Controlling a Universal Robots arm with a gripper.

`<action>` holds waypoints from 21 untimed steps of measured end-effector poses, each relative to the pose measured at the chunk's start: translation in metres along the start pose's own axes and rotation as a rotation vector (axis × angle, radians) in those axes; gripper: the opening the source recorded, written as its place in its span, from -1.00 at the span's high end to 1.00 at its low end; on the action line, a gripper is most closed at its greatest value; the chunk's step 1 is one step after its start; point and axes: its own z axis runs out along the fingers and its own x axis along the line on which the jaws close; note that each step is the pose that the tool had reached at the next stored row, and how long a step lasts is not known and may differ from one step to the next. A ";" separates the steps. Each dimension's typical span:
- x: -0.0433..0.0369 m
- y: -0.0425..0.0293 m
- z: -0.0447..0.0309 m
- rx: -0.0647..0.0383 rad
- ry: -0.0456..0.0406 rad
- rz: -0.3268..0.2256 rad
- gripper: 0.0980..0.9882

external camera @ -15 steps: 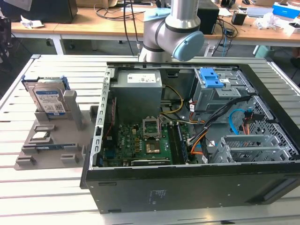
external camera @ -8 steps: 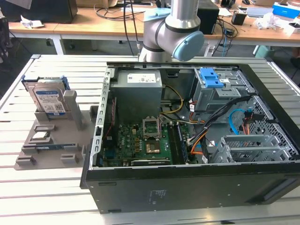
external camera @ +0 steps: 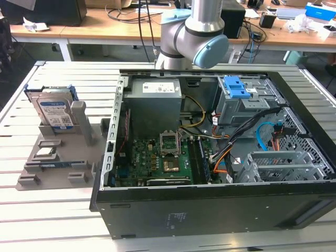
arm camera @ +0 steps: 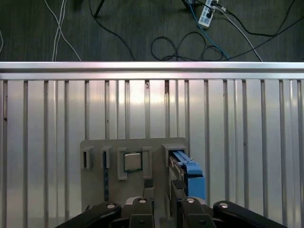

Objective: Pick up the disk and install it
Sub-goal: 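Pick up the disk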

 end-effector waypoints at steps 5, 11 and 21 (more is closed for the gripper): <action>0.0000 0.0000 0.0000 0.000 0.0000 0.000 -0.13; -0.0140 -0.0043 0.0001 0.000 0.0009 0.000 -0.13; -0.0330 -0.0149 0.0030 0.000 0.0117 0.000 -0.13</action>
